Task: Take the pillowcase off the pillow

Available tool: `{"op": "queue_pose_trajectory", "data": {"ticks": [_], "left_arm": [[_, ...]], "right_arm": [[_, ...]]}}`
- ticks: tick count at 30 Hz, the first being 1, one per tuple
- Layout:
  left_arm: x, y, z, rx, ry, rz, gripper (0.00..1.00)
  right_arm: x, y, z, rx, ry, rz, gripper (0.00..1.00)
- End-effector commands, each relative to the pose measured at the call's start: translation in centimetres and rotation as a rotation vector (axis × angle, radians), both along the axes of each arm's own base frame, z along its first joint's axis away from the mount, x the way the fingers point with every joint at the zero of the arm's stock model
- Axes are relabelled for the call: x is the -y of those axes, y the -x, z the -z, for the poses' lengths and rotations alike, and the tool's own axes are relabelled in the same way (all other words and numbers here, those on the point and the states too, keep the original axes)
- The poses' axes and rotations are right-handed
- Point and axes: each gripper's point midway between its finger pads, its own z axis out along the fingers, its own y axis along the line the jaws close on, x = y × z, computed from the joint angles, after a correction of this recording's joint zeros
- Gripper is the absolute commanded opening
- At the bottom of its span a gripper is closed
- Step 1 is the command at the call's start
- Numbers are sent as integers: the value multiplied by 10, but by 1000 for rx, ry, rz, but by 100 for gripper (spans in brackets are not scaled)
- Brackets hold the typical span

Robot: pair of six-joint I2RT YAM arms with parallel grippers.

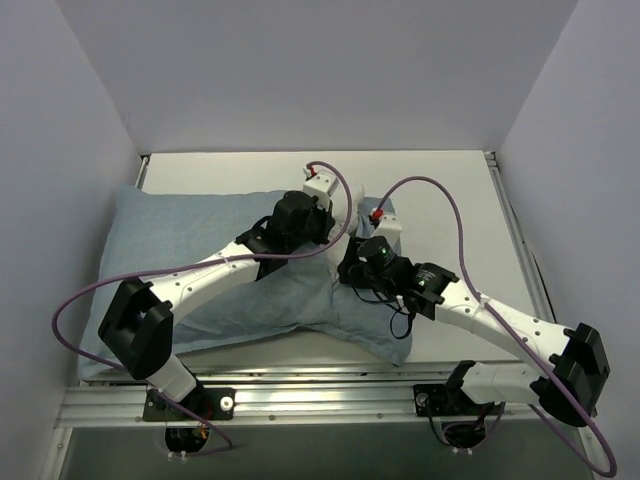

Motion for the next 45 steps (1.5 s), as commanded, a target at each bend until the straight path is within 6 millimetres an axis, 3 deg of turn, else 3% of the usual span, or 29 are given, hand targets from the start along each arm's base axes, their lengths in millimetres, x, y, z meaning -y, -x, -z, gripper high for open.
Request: {"op": "queue_pose_trajectory", "data": {"ticks": [1,3,4,9,17,27,32,35,40,45], "left_arm": [[-12,-24,-25,52,9,-106,2],[-17,-31,-32,60,15,-136,2],[-26,-36,-24,36,-14,-168,2],[-39,-53,-46,10,72,-234,2],[-68,-64,-89,-20,206,-284,2],[-121,-83,-134,-11,352,-373,2],[-133,-97,-153,12,393,-404,2],[-140,-105,-153,-11,429,-433,2],[-125,-107,-156,-41,487,-382,2],[-75,-88,-148,-93,511,-226,2]], "right_arm": [[31,8,19,-23,62,119,42],[47,18,27,-37,90,143,32],[58,23,32,-41,108,162,25],[82,35,54,-89,139,205,0],[130,41,70,-148,119,291,0],[126,43,65,-153,71,279,0],[127,47,61,-150,54,276,0],[126,47,58,-145,43,271,0],[113,46,57,-141,7,203,0],[75,35,40,-71,-112,43,0]]}}
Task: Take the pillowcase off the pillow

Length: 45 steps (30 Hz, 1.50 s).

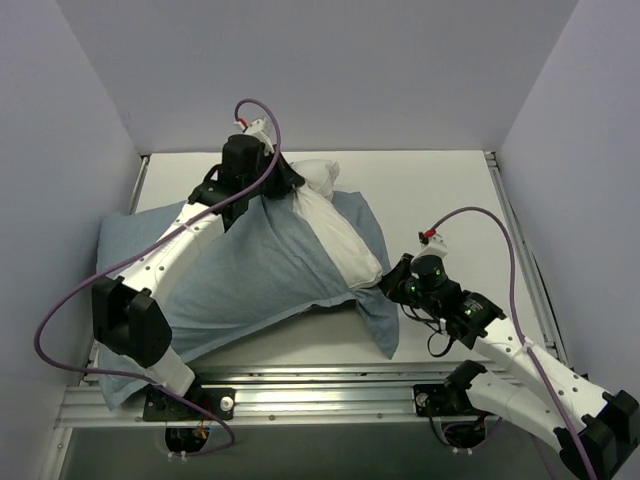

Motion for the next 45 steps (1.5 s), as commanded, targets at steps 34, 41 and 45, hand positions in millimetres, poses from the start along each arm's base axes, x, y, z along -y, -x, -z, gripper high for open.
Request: {"op": "queue_pose_trajectory", "data": {"ticks": [34,41,45], "left_arm": [[-40,101,-21,195,-194,-112,89],[-112,146,56,55,-275,-271,91],[-135,151,101,-32,-293,-336,91]], "right_arm": [[-22,-50,-82,250,140,-157,90],[-40,-76,-51,199,115,-237,93],[-71,-68,-22,147,54,-418,84]]}}
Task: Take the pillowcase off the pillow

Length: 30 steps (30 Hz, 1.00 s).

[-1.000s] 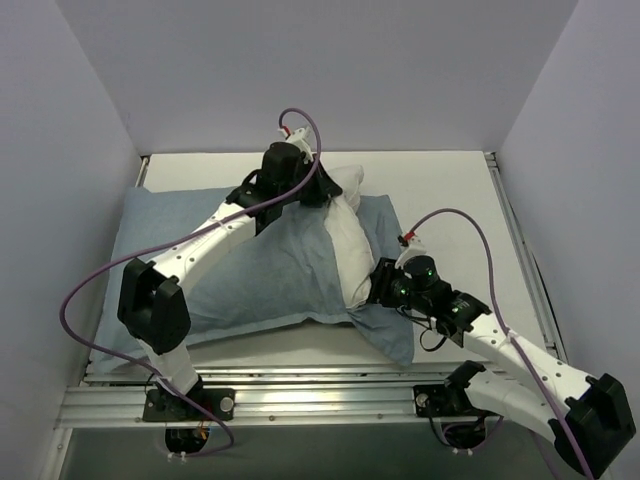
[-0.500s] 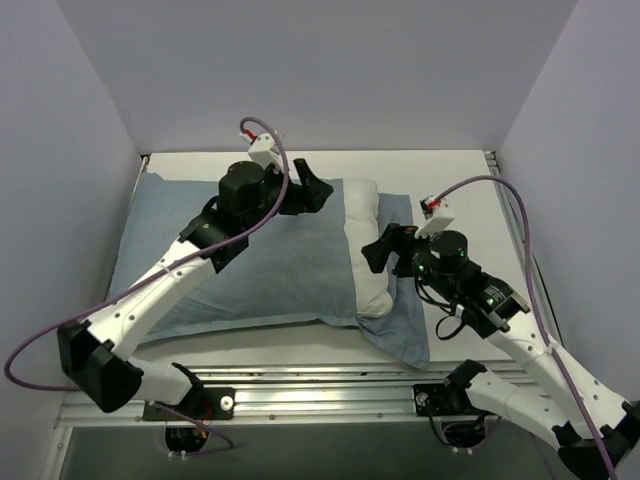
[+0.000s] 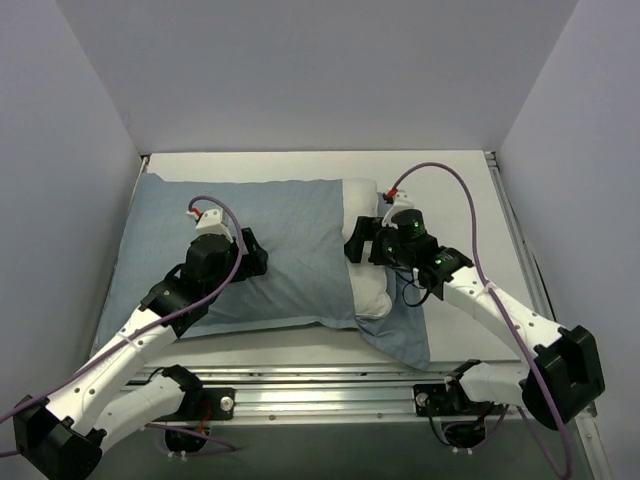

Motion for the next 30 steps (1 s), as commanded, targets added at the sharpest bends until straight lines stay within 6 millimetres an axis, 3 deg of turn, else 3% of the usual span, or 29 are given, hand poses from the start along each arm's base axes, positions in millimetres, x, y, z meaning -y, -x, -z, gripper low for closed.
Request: {"op": "queue_pose_trajectory", "data": {"ticks": [1,3,4,6,7,10,11,14,15,18,21,24,25,26,30], "left_arm": [[-26,3,36,-79,-11,-106,91],[-31,-8,45,-86,14,-135,91],[-32,-12,50,-93,23,-141,91],[-29,-28,56,-102,39,-137,91],[-26,-36,49,-84,41,-130,91],[-13,-61,46,-68,34,-94,91],[-3,-76,36,-41,50,-74,91],[20,-99,24,-9,80,-5,91],[29,-108,6,28,101,22,91],[46,-124,-18,74,138,71,91],[56,-118,-37,100,170,123,91],[48,-94,-52,125,185,136,91],[43,-84,-41,107,173,135,91],[33,-67,-53,124,171,128,91],[-1,-15,-49,96,120,96,92]], "right_arm": [[-37,11,8,-6,-87,-214,77],[-52,26,14,-39,-142,-316,70],[-56,31,14,-45,-155,-345,57],[-61,43,8,-38,-190,-412,42],[-62,49,9,-40,-194,-429,25],[-61,64,-1,-11,-220,-469,0],[-62,68,-5,0,-228,-479,0],[-70,82,-21,33,-254,-514,0],[-74,86,-28,49,-259,-525,0],[-91,99,-41,87,-241,-551,0],[-97,98,-47,105,-242,-527,0],[-97,88,-53,129,-249,-479,0],[-98,85,-56,137,-251,-467,0],[-98,82,-58,146,-254,-459,0],[-108,70,-63,162,-239,-450,0]]}}
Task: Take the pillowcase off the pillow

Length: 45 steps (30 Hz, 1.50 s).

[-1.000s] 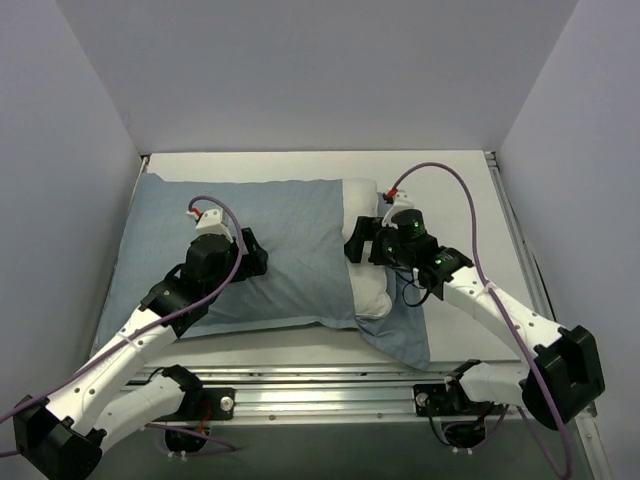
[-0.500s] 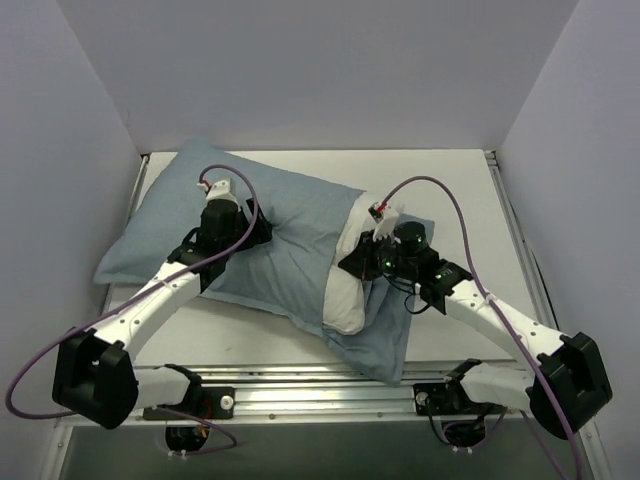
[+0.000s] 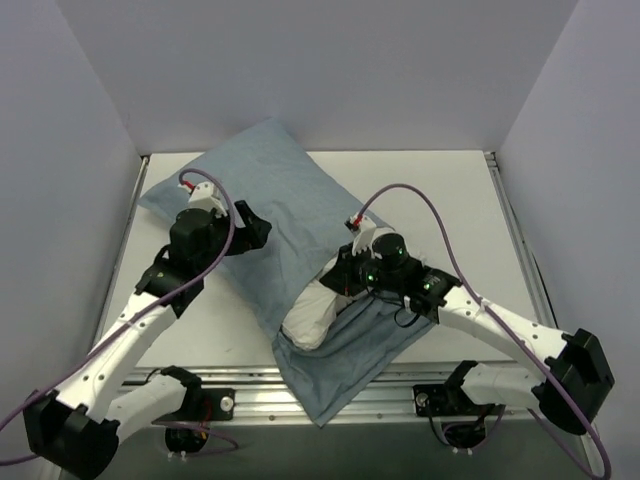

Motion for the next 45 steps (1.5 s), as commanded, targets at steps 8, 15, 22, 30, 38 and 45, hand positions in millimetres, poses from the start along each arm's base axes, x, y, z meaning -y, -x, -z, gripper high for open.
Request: {"op": "queue_pose_trajectory", "data": {"ticks": [8,15,22,30,38,45], "left_arm": [[5,131,36,-141,159,272,92],[23,160,68,-232,251,386,88],[31,165,62,-222,240,465,82],[51,168,53,-215,292,586,79],[69,157,22,-84,347,633,79],[67,129,60,-142,237,512,19]], "right_arm": [[-39,-38,-77,180,-121,19,0],[-17,-52,-124,282,-101,129,0],[-7,-71,-159,345,-63,194,0],[-14,-83,-174,352,-83,193,0],[-18,-83,-166,327,-97,185,0],[-20,-80,-198,355,-160,175,0]]}}
